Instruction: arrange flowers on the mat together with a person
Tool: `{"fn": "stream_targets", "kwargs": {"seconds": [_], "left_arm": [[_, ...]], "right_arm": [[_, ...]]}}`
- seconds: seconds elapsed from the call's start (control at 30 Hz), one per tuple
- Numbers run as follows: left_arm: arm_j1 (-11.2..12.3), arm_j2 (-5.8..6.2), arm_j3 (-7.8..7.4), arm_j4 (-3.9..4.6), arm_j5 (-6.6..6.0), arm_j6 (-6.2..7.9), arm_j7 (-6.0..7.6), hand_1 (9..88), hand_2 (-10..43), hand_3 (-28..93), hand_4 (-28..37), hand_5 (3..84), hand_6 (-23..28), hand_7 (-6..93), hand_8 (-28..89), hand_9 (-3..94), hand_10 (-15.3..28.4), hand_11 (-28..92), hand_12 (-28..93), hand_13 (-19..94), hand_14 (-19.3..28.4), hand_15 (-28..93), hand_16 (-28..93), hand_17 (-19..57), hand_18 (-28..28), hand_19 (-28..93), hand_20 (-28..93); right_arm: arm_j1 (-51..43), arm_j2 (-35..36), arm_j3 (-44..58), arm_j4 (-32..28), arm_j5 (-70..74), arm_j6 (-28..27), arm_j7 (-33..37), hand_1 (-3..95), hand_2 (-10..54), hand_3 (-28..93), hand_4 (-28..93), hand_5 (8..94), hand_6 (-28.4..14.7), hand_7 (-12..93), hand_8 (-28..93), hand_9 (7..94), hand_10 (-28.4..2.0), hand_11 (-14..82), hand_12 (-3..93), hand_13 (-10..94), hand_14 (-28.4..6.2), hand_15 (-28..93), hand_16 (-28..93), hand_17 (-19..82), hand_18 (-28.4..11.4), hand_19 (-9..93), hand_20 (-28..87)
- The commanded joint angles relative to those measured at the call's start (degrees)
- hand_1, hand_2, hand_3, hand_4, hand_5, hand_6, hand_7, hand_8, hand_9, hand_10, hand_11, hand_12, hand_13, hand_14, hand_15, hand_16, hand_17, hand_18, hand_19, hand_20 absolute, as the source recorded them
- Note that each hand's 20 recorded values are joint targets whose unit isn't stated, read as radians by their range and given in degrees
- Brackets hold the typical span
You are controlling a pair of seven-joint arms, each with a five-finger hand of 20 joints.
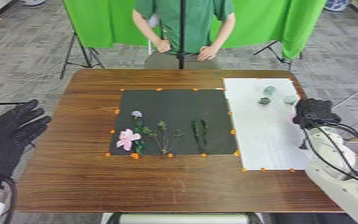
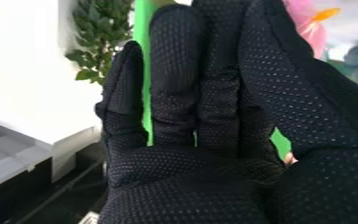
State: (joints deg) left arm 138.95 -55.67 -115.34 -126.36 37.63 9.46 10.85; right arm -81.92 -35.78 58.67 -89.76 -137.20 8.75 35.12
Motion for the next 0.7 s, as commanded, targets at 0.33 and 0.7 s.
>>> {"fn": "stream_targets", "kwargs": {"seconds": [0.33, 0.7], "left_arm": [[0.18, 0.0, 0.69, 0.13, -0.13, 0.24, -0.74, 29.1, 0.9, 67, -20.1, 38.3, 4.2, 20.8, -8, 33.9, 13.3, 23, 19, 29, 16.0, 33, 1, -5.5, 21.0, 43, 14], [-0.33, 0.72, 1.83, 0.37, -0.23, 0.43, -1.08, 29.0, 1.0, 67, -20.1, 38.2, 4.1, 20.9, -9, 33.9, 13.4, 23, 19, 29, 16.1, 33, 1, -5.5, 21.1, 43, 14]], "right_arm": [[19.35, -6.54, -21.56, -10.44, 1.92, 13.97, -14.13, 49.9, -9.5, 82, -28, 70.4, 3.9, 50, -3, 84.9, -5.2, 21.6, 51.6, 67, -4.2, 57, 40, 27, -17.8, 76, 46], [36.19, -18.3, -40.83, -3.68, 3.5, 13.22, -23.61, 49.9, -9.5, 82, -28, 69.5, 4.1, 51, -3, 84.4, -5.1, 21.8, 51.8, 66, -4.0, 57, 40, 26, -17.5, 76, 46]]}}
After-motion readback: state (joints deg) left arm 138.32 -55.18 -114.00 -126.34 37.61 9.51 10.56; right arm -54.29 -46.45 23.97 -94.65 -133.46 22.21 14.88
